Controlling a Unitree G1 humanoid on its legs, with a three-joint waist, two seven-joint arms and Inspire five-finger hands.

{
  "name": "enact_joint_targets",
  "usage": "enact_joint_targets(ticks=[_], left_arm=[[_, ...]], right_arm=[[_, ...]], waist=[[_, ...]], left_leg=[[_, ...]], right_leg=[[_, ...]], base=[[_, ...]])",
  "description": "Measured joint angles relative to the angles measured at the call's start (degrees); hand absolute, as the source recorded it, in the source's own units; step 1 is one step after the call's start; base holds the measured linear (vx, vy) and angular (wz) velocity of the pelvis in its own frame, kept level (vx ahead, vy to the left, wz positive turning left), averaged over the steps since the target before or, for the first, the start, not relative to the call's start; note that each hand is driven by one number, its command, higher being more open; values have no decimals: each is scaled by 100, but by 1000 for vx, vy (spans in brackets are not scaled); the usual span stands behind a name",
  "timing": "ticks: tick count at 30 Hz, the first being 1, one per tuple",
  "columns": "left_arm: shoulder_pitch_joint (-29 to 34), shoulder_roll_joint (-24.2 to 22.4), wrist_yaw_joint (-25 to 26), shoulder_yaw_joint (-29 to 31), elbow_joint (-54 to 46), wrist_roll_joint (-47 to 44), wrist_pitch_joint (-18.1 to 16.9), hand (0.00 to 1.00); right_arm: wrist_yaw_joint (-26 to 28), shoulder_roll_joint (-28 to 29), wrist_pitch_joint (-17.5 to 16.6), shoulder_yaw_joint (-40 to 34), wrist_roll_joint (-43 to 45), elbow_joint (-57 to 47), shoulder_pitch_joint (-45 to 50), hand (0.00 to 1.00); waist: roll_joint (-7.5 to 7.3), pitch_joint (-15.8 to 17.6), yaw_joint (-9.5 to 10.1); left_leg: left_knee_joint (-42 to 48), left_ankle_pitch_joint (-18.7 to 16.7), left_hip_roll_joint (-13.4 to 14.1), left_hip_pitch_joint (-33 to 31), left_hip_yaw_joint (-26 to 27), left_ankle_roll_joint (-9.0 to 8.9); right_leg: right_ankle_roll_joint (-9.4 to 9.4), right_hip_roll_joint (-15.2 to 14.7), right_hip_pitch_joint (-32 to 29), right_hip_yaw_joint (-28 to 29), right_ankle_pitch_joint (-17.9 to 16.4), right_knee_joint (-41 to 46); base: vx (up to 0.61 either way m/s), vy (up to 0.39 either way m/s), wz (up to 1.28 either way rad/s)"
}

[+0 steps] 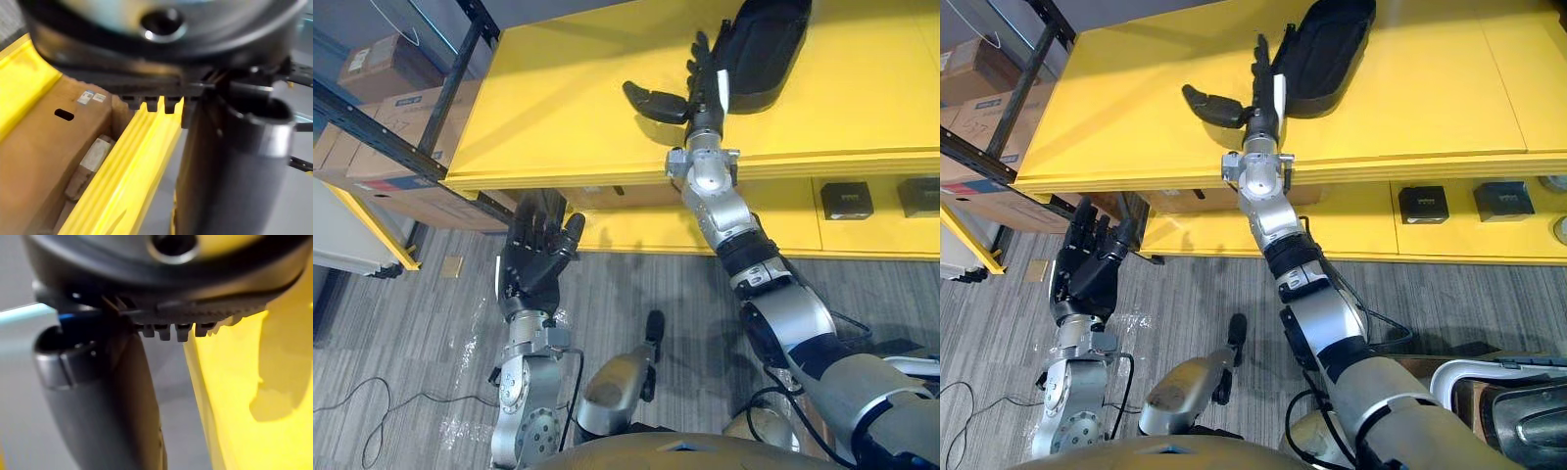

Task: Walk over and take three plastic housings, then place them on the shelf

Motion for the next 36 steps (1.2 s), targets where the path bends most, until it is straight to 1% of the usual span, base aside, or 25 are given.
enact_joint_targets(ticks=[7,12,15,20,24,28,33,36], left_arm=[[-89,3,66,-4,182,0,-224,100],[-225,7,189,-2,189,0,-251,100],[-284,14,207,-1,189,1,-257,100],[-311,14,248,-2,239,3,-256,100],[-371,16,254,-1,242,4,-256,100],[-467,17,255,-14,247,14,-256,100],[-469,17,262,-22,302,15,-255,100],[-488,17,262,-39,444,15,-251,100]], right_arm=[[-230,24,13,58,-126,-5,-4,100],[-276,38,41,75,-280,-6,-20,100],[-334,44,191,86,-324,-6,-39,100],[-462,-20,291,70,-349,-5,-88,100],[-445,-64,315,28,-348,8,-159,100],[-418,-69,314,29,-344,19,-223,100],[-342,-69,305,30,-344,36,-263,100],[-234,-72,281,34,-344,36,-264,100]], waist=[[-3,4,-45],[-24,19,-68],[-83,68,-82],[-94,79,-103],[-71,117,-108],[-72,157,-133],[-72,156,-217],[-72,156,-246]], left_leg=[[0,-2,15,-33,113,-2],[0,-4,46,-33,176,-3],[0,-5,103,-32,195,-5],[1,-7,109,-23,227,-8],[1,-9,151,-6,245,-10],[0,-10,158,12,263,-12],[0,-18,164,46,270,-22],[0,-27,206,56,286,-34]], right_leg=[[12,21,-137,164,12,20],[21,71,-194,253,30,4],[4,121,-207,274,36,-9],[2,134,-214,284,41,-18],[-9,205,-184,288,95,-115],[-14,211,-181,303,103,-120],[-10,224,-143,309,108,-143],[-22,294,-112,316,159,-247]], base=[[-3,-42,-8],[-15,-38,-8],[-15,-44,-6],[-2,-46,-3],[-3,-25,-3],[-16,-37,-3],[-3,-35,-1],[3,-33,-5]])
